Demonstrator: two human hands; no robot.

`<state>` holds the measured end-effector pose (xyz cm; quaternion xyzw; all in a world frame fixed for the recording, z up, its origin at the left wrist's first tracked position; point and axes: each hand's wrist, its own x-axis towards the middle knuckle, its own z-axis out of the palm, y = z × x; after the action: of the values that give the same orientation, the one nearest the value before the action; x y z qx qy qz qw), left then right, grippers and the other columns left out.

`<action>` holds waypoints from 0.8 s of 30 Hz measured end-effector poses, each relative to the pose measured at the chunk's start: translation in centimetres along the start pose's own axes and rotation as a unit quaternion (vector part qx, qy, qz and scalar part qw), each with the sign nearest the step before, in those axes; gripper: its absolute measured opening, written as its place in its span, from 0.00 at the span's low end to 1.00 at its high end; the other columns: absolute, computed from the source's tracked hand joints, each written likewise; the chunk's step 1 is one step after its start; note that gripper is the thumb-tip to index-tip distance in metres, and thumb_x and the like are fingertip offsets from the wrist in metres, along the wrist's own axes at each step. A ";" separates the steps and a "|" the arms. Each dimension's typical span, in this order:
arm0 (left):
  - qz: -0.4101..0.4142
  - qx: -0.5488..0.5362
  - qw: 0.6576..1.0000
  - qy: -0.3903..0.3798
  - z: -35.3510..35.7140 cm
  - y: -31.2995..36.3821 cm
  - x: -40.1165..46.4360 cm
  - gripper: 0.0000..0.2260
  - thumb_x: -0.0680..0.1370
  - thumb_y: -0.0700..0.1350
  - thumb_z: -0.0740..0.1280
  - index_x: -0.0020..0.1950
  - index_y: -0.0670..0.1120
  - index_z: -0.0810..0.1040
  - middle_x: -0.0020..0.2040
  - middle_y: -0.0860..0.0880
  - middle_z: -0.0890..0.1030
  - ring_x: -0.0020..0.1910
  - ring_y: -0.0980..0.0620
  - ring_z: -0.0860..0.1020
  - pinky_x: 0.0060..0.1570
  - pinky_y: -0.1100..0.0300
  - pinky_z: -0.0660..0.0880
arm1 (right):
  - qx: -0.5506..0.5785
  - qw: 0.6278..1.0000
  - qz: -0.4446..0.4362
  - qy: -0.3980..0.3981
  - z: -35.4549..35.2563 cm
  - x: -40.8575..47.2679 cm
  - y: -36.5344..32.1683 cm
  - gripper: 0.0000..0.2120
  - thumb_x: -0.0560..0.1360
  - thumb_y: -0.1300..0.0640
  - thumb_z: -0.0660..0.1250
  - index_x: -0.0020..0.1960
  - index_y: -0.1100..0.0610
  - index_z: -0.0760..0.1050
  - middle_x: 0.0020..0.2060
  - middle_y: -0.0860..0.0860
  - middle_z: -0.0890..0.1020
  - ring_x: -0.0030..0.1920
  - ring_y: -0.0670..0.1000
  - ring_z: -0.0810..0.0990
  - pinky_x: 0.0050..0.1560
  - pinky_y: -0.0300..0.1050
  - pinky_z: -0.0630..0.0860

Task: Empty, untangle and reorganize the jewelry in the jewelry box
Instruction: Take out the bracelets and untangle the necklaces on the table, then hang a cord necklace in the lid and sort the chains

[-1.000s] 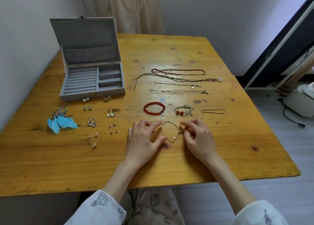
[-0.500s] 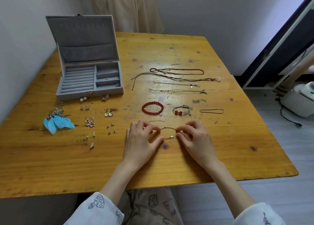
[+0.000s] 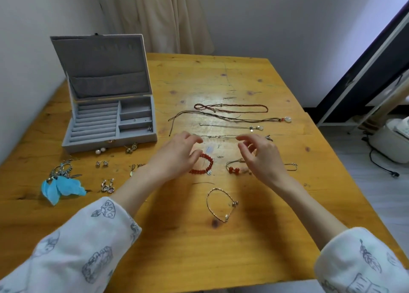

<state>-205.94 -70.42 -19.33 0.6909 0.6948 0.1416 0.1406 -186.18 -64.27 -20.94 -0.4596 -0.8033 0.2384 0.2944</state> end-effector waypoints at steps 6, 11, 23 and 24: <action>-0.033 0.130 0.986 -0.094 0.0 -2.8 6.4 0.26 0.80 0.53 0.52 0.75 0.46 0.48 0.76 0.46 0.47 0.75 0.47 0.45 0.72 0.48 0.48 | -0.089 0.996 0.008 -0.023 0.5 7.9 2.9 0.13 0.77 0.57 0.60 0.60 0.58 0.74 0.53 0.54 0.79 0.55 0.53 0.76 0.54 0.48 0.72; -0.077 0.159 0.966 -0.191 1.7 -4.6 8.1 0.28 0.80 0.58 0.42 0.73 0.45 0.35 0.74 0.45 0.33 0.73 0.48 0.34 0.71 0.50 0.36 | -0.169 0.982 0.032 -0.080 2.5 14.5 4.5 0.18 0.79 0.56 0.55 0.68 0.58 0.67 0.64 0.58 0.72 0.65 0.58 0.67 0.64 0.53 0.66; -0.079 0.137 0.961 -0.228 2.1 -5.2 8.8 0.28 0.80 0.57 0.41 0.71 0.47 0.30 0.71 0.47 0.28 0.70 0.49 0.29 0.68 0.51 0.32 | -0.290 0.952 -0.022 -0.093 5.7 18.6 5.0 0.09 0.76 0.63 0.55 0.55 0.62 0.70 0.55 0.59 0.73 0.57 0.59 0.69 0.54 0.53 0.66; -0.080 0.137 0.961 -0.227 2.0 -5.1 8.7 0.28 0.80 0.57 0.41 0.71 0.47 0.30 0.72 0.47 0.28 0.70 0.49 0.29 0.69 0.51 0.32 | -0.300 0.948 -0.021 -0.100 5.9 18.7 5.0 0.10 0.76 0.64 0.55 0.56 0.63 0.69 0.55 0.59 0.72 0.57 0.59 0.68 0.55 0.53 0.66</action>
<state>-209.92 -61.73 -23.20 0.6597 0.7105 -0.1272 0.2094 -194.81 -46.17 -23.64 -0.4837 -0.8724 0.0248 0.0653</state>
